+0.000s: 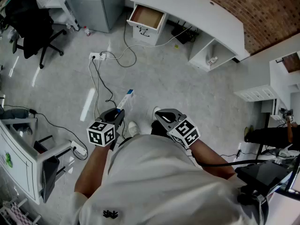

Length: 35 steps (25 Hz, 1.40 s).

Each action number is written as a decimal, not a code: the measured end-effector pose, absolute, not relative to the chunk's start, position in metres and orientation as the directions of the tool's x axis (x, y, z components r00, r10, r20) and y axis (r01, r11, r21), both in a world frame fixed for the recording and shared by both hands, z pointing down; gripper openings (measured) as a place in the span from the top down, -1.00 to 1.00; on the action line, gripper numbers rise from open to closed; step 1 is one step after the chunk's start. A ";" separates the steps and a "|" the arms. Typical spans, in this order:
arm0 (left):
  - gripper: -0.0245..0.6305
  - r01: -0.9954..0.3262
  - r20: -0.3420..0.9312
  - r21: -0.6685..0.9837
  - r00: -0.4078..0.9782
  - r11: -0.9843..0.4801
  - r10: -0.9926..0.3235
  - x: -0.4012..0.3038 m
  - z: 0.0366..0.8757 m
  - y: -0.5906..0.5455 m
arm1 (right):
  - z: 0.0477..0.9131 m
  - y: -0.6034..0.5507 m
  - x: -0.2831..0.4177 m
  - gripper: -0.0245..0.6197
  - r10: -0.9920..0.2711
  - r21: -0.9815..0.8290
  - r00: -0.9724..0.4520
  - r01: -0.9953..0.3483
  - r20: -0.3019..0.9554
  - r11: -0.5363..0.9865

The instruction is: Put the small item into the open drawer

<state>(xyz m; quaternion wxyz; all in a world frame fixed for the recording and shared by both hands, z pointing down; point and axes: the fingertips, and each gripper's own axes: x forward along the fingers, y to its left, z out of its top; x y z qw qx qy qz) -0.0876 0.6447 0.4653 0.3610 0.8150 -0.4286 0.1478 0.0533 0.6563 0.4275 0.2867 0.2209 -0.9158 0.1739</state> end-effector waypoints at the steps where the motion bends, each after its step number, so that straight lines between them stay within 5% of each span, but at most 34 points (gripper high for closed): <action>1: 0.63 -0.804 0.548 0.467 0.590 -0.368 -0.593 -0.089 0.465 0.645 | 0.426 0.655 0.052 0.83 -0.312 -0.188 -0.734 -0.510 0.603 0.839; 20: 0.63 -0.835 0.606 0.431 0.548 -0.342 -0.576 -0.026 0.455 0.446 | 0.427 0.451 0.106 0.82 -0.288 -0.233 -0.769 -0.488 0.571 0.841; 26: 0.63 -0.860 0.618 0.397 0.508 -0.320 -0.600 0.001 0.452 0.347 | 0.431 0.358 0.137 0.57 -0.274 -0.223 -0.782 -0.461 0.560 0.859; 35: 0.63 -0.868 0.633 0.388 0.496 -0.311 -0.595 0.013 0.466 0.245 | 0.450 0.269 0.143 0.81 -0.264 -0.253 -0.795 -0.457 0.547 0.853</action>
